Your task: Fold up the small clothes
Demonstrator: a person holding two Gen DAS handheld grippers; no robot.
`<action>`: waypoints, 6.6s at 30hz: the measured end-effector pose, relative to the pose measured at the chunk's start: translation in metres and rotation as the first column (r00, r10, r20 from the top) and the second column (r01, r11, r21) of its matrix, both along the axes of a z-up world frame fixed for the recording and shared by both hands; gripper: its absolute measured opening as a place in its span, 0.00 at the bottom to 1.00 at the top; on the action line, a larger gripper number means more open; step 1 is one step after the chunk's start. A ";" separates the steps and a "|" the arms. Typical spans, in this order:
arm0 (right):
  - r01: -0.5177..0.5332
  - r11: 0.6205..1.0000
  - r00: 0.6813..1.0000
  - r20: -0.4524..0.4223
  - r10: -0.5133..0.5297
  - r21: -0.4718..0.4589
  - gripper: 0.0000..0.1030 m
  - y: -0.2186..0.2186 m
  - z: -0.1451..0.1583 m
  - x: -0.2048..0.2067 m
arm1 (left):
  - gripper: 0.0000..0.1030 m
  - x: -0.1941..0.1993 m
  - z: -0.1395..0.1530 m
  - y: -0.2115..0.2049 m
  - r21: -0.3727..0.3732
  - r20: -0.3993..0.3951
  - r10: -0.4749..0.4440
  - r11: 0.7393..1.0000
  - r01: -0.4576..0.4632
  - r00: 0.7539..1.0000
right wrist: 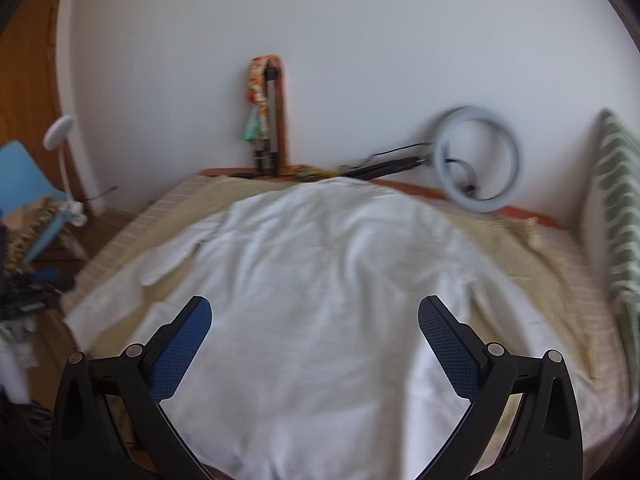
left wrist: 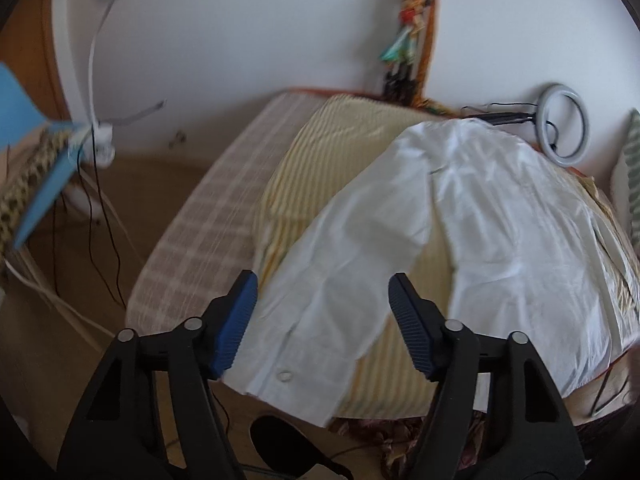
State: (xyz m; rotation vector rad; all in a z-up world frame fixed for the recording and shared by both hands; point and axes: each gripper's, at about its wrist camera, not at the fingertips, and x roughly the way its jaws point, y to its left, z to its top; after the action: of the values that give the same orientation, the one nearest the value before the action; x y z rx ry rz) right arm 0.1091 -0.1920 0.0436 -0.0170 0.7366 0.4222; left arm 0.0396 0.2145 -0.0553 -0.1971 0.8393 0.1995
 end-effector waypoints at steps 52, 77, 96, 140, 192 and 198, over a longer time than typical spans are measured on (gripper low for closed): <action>-0.288 0.941 0.840 -0.425 0.338 0.180 0.34 0.134 -0.113 0.168 | 0.28 -0.020 -0.014 -0.209 0.148 -0.039 -0.620 0.772 0.618 0.784; -0.316 0.922 0.692 -0.609 0.386 0.225 0.11 0.090 -0.134 0.039 | 0.30 -0.022 -0.023 -0.100 -0.327 0.008 -0.344 0.887 0.327 0.939; -0.209 0.902 0.644 -0.641 0.418 0.378 0.04 0.055 -0.158 0.026 | 0.00 0.036 -0.056 -0.127 -0.388 -0.082 -0.372 0.867 0.314 0.925; -0.327 0.917 0.854 -0.487 0.184 -0.227 0.51 0.290 -0.158 0.213 | 0.01 -0.038 -0.031 -0.100 -0.257 0.030 -0.377 0.892 0.372 0.926; -0.001 0.997 0.940 -0.340 0.026 0.074 0.15 0.004 -0.115 0.239 | 0.04 -0.049 0.003 -0.251 -0.107 -0.007 -0.677 0.732 0.673 0.736; -0.022 0.997 0.966 -0.254 0.042 0.080 0.23 -0.036 -0.075 0.192 | 0.04 -0.070 0.020 -0.219 -0.069 0.014 -0.618 0.783 0.618 0.786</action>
State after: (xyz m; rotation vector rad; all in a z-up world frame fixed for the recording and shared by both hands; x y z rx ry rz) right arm 0.3008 -0.2281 -0.0311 0.0991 0.9748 0.4886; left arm -0.0307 -0.0043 -0.0351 0.0247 0.8796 -0.4549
